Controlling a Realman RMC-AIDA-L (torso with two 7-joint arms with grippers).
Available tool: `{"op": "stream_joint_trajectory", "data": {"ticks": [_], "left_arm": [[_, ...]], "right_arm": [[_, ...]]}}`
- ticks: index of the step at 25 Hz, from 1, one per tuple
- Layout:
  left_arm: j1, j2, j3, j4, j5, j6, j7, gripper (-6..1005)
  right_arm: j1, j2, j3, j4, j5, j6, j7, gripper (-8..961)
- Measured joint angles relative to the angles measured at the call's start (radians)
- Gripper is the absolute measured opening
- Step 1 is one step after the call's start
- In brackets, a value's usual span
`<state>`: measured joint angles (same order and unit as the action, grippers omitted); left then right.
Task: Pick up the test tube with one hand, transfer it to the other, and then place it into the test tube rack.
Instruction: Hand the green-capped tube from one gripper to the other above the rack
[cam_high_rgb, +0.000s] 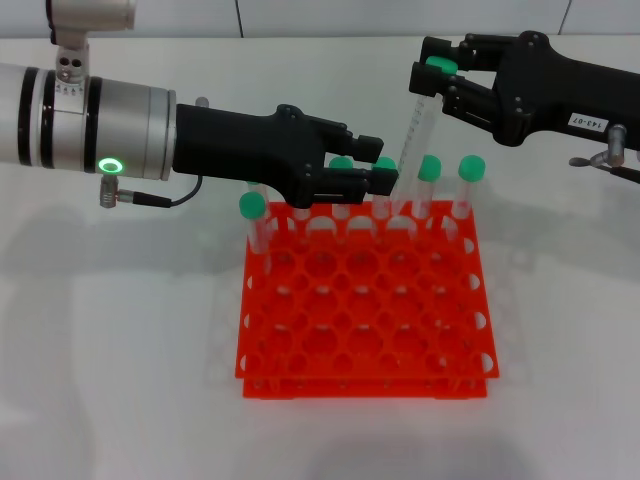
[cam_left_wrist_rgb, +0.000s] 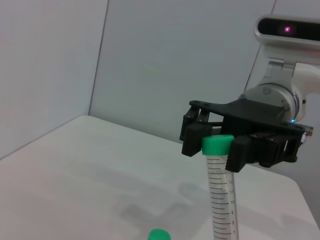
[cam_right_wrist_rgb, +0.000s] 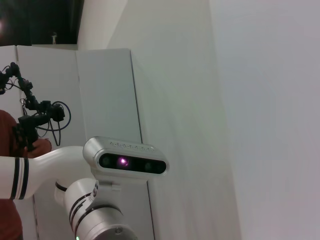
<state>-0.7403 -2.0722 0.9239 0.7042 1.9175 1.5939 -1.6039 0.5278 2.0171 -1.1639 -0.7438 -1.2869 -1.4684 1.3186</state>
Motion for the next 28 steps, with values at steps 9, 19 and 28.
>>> {"op": "stream_joint_trajectory", "data": {"ticks": [9, 19, 28], "left_arm": [[0.023, 0.005, -0.003, 0.049, -0.018, 0.02, -0.022, 621], [0.15, 0.007, -0.005, 0.251, -0.078, 0.07, -0.123, 843], [0.285, 0.053, -0.005, 0.439, -0.068, 0.223, -0.316, 891]], "right_arm": [[-0.006, 0.0, 0.003, 0.0, 0.0, -0.002, -0.001, 281], [-0.007, 0.0, 0.005, 0.003, 0.0, -0.003, -0.001, 280], [-0.013, 0.006, -0.02, 0.007, 0.013, -0.004, -0.008, 281]]}}
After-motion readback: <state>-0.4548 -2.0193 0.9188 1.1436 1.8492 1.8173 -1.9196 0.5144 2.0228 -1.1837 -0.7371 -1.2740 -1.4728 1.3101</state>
